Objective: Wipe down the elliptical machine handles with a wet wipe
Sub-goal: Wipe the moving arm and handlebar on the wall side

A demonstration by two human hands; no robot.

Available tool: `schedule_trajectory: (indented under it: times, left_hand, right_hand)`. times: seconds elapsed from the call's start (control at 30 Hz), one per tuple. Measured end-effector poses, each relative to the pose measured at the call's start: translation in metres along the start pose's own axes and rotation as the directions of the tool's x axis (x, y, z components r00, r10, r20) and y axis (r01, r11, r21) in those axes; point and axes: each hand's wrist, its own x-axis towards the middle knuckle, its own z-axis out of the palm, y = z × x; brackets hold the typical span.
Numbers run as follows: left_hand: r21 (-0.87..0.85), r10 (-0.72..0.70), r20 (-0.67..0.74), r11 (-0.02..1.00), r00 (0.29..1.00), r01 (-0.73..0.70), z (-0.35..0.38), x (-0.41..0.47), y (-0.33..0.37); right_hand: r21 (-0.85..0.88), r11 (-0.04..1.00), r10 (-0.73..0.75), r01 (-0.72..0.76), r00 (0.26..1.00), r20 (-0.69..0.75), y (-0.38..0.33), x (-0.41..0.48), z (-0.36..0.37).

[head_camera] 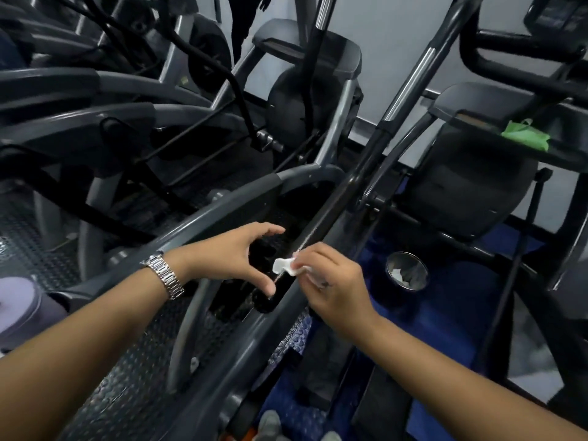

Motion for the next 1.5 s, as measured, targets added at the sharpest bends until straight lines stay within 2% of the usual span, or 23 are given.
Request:
schedule_trajectory:
  times: [0.17,0.27,0.37,0.5,0.67,0.83,1.0,1.13,1.3,1.37,1.5]
  left_hand:
    - [0.078,0.041,-0.02,0.996,0.999,-0.04,0.004,-0.005,0.0]
    - [0.068,0.019,-0.011,0.998,1.0,-0.018,0.003,-0.004,0.0]
    - [0.055,0.008,0.0,0.998,1.0,-0.008,0.004,-0.002,-0.003]
    - [0.021,-0.015,0.028,1.0,0.999,0.014,0.003,0.002,-0.005]
    - [-0.005,-0.033,0.076,0.999,0.997,0.033,0.002,0.006,-0.011]
    - [0.0,-0.035,0.103,0.999,0.994,0.035,0.0,0.009,-0.01]
    - [-0.007,-0.034,0.114,0.999,0.993,0.035,0.001,0.008,-0.01]
    - [-0.017,-0.046,0.11,0.999,0.993,0.048,0.0,0.007,-0.01]
    - [-0.013,-0.034,0.096,0.999,0.995,0.035,0.001,0.005,-0.007]
    - [-0.007,-0.03,0.093,1.0,0.995,0.03,0.001,0.004,-0.008]
    - [0.003,-0.039,0.085,0.999,0.996,0.039,0.001,0.004,-0.008]
  right_hand:
    - [-0.023,0.998,-0.062,0.064,0.992,0.106,0.003,-0.011,0.026]
    - [-0.046,0.99,-0.124,0.135,0.975,0.182,0.003,-0.022,0.027]
    - [-0.063,0.986,-0.142,0.157,0.972,0.189,0.011,-0.025,0.019]
    - [-0.05,0.997,-0.058,0.064,0.992,0.111,0.011,-0.019,0.024]
    - [-0.012,0.999,-0.046,0.049,0.982,0.185,0.009,-0.038,0.017]
    - [-0.036,0.998,0.054,-0.052,0.996,0.073,0.015,-0.017,0.022]
    - [-0.002,1.0,0.007,-0.007,0.986,0.164,0.012,-0.036,0.015]
    - [-0.033,0.995,0.1,-0.098,0.992,0.081,0.015,-0.017,0.023]
    - [-0.004,0.999,0.043,-0.043,0.976,0.215,-0.002,-0.027,0.023]
    - [-0.006,0.999,0.043,-0.043,0.987,0.152,0.005,-0.023,0.015]
    - [-0.007,0.988,0.152,-0.151,0.987,0.058,0.01,-0.014,0.025]
